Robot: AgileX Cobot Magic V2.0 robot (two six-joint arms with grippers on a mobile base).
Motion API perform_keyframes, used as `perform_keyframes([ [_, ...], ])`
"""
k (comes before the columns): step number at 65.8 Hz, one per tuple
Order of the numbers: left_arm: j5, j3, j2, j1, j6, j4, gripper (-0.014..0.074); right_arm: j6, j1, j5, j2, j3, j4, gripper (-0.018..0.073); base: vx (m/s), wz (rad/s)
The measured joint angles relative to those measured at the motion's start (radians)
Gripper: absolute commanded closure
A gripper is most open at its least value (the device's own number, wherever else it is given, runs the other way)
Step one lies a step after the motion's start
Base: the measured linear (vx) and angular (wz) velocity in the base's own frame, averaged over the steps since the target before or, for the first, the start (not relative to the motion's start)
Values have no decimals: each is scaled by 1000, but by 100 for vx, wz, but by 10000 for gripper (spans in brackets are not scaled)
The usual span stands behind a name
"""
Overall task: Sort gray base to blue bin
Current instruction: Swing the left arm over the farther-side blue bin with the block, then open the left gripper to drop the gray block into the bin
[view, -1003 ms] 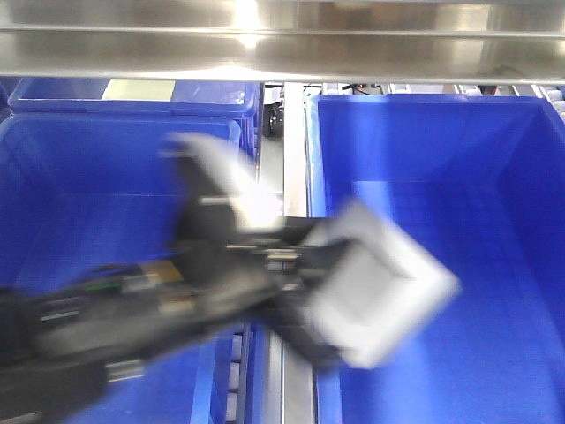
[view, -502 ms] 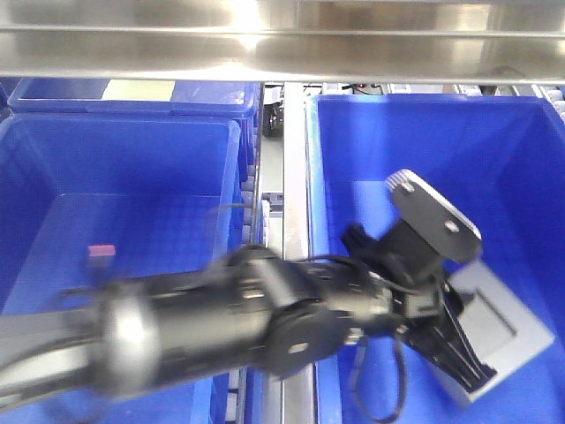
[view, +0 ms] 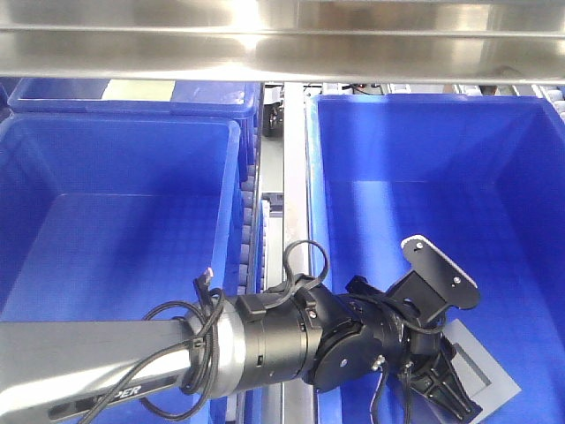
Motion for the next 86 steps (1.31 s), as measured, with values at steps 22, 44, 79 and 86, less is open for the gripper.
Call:
perform_keyframes([
  [22,53,-2,13,0,0,-2,339,0,0,0,0,0,0,564,0,0],
  [44,51,-11,20,-1,-1,-20,107,0,0,0,0,0,0,564,0,0],
  [79,-23,85,-157,-1,-24,-21,199,0,0,0,0,0,0,564,0,0],
  [86,-87,182,-234,-1,-25,-21,286,0,0,0,0,0,0,564,0,0],
])
